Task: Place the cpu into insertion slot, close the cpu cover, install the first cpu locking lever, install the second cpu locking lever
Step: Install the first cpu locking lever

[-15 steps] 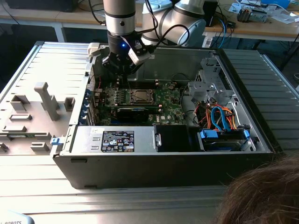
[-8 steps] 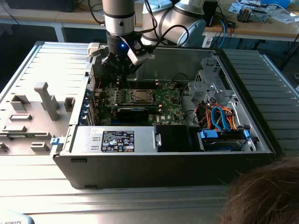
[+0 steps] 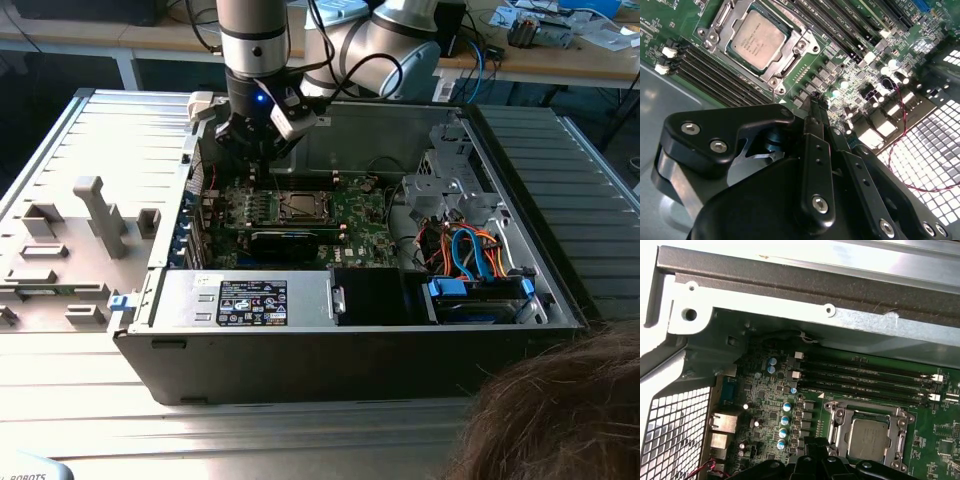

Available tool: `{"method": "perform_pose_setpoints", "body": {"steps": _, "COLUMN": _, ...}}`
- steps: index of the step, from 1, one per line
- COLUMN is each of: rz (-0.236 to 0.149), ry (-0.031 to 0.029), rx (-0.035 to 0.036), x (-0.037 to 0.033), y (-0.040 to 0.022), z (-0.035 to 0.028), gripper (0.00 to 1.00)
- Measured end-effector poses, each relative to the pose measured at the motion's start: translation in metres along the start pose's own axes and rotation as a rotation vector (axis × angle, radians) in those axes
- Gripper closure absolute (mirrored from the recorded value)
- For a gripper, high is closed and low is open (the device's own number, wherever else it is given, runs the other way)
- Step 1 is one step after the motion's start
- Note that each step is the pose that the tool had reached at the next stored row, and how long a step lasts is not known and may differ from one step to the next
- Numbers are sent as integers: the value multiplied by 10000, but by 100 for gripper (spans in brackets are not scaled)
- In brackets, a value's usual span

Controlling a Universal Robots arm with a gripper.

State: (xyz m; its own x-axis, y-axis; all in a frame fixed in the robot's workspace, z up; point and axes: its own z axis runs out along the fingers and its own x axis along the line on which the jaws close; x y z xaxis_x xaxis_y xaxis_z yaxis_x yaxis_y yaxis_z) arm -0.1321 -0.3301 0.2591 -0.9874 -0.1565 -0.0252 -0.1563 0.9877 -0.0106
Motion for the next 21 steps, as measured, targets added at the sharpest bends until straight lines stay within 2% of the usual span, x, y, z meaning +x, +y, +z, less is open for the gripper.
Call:
{"method": "perform_pose_setpoints", "body": {"steps": 17, "rz": 0, "ry": 1, "rx": 1, "x": 25, "y": 4, "z": 13, "gripper": 89}}
{"method": "perform_pose_setpoints", "body": {"steps": 21, "rz": 1, "ry": 0, "rx": 0, "x": 28, "y": 32, "z": 16, "gripper": 89}}
